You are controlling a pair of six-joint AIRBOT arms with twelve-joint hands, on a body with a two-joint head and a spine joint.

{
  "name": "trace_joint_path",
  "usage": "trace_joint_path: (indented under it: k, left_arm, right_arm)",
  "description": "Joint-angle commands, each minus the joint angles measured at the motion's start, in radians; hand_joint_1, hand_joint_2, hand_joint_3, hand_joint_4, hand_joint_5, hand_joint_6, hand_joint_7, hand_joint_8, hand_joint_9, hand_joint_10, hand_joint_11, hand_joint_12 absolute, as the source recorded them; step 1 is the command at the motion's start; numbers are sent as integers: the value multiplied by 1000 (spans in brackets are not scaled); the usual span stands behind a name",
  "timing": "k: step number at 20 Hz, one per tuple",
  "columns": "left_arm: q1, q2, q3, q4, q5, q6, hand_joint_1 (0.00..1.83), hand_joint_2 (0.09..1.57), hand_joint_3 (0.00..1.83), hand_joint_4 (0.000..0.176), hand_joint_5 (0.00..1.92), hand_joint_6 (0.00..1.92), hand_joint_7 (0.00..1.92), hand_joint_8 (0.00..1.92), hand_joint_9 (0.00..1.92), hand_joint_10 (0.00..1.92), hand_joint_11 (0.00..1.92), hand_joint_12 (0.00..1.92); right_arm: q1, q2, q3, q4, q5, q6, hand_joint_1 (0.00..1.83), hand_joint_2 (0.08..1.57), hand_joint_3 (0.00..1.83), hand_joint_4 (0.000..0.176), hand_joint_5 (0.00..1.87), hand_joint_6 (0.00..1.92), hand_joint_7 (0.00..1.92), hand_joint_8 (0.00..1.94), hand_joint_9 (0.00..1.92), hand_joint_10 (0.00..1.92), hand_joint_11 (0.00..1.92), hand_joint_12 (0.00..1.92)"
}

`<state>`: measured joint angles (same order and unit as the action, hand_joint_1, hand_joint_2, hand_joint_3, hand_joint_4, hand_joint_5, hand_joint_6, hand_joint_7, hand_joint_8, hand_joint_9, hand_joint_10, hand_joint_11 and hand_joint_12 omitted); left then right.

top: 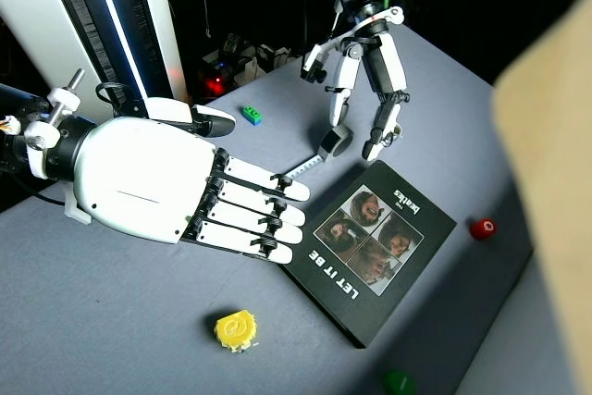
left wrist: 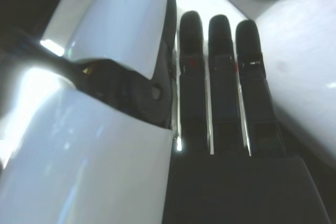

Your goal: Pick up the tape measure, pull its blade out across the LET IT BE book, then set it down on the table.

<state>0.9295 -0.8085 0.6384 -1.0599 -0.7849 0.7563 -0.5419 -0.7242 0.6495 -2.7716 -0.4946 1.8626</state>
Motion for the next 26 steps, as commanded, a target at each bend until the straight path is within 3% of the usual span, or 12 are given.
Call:
trace_joint_path:
  k: [1, 6, 14, 21, 26]
  left_arm:
    - [0, -4, -5, 58, -85, -15, 1338, 1029, 2, 0, 717, 4, 700, 8, 590, 2, 323, 610]
    - [53, -12, -35, 127, -157, -42, 1334, 1029, 1, 0, 719, 3, 704, 6, 595, 3, 324, 606]
    - [146, -50, -18, 286, -260, -96, 1329, 1038, 4, 0, 714, 0, 660, 0, 575, 0, 326, 600]
    - [201, -85, 4, 348, -338, -95, 1302, 1056, 7, 0, 674, 0, 612, 0, 573, 4, 289, 585]
    - [221, -110, 26, 374, -363, -77, 1336, 1067, 6, 0, 677, 8, 592, 3, 551, 0, 322, 602]
  right_arm:
    - [7, 4, -2, -16, -112, 11, 76, 1021, 0, 40, 67, 5, 95, 4, 22, 1, 0, 297]
    - [6, 3, -2, -16, -120, 18, 77, 1021, 0, 40, 79, 5, 102, 3, 36, 4, 0, 309]
    - [7, 3, -6, -32, -146, 43, 73, 1022, 0, 39, 65, 1, 96, 0, 32, 1, 0, 285]
    - [7, 3, -10, -51, -162, 62, 75, 1013, 0, 40, 50, 0, 73, 0, 23, 0, 0, 199]
    - [2, 0, -10, -59, -179, 65, 75, 1012, 0, 39, 64, 5, 89, 4, 35, 6, 0, 266]
